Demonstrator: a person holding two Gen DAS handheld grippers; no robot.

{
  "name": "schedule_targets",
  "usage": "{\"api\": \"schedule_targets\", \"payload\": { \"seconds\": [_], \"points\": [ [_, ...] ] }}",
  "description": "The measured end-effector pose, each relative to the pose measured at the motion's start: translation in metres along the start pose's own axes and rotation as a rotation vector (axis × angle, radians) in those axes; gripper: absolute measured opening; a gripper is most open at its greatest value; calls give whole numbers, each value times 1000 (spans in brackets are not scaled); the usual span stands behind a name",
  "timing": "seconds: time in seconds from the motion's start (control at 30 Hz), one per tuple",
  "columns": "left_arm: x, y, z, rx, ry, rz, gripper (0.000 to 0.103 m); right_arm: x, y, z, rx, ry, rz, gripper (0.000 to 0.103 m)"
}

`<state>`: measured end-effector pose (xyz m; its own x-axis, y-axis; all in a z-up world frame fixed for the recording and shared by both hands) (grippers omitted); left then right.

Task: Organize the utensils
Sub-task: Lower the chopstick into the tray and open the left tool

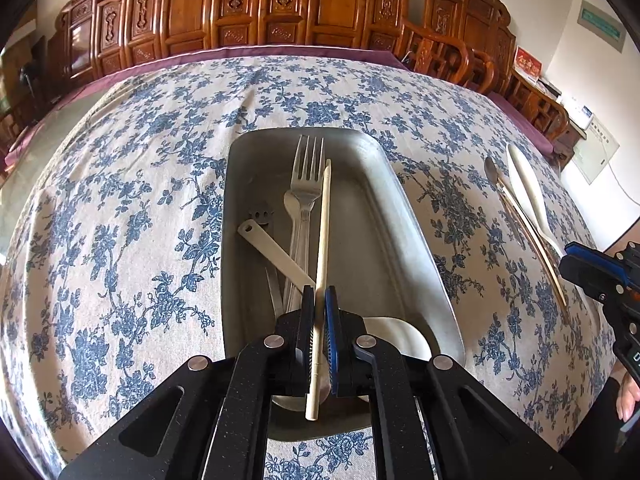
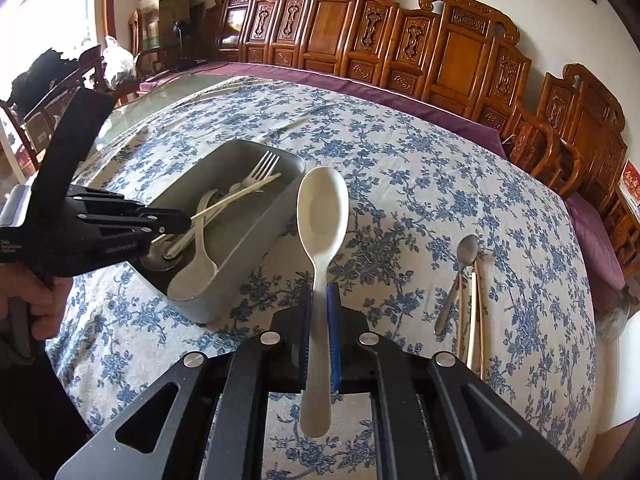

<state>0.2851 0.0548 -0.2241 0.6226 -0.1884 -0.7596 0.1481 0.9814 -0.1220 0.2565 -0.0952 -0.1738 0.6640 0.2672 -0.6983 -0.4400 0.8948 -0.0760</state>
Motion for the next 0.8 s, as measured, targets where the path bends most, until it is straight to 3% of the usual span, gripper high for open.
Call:
{"api": "schedule_targets", "payload": {
  "seconds": [0.27,0.8],
  "points": [
    [5,2,3,-6,10,-3,5,8,15,14,-3,0,21,9],
    [-17,30,25,-47,-65,38,8,29,41,43,6,-10,81,9]
  ]
}}
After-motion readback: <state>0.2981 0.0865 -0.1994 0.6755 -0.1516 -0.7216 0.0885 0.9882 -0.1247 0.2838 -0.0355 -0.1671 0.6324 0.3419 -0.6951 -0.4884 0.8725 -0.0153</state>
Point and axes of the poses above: each gripper's, at about its wrist camera, not at the fingertips, and x roughly the way its jaws point, y to its left, z to its top, the point moved 4 cm from there along x, roughly the way its jaws point, and after that the axes turned 7 degrees about -y, right-handed, at the moved point
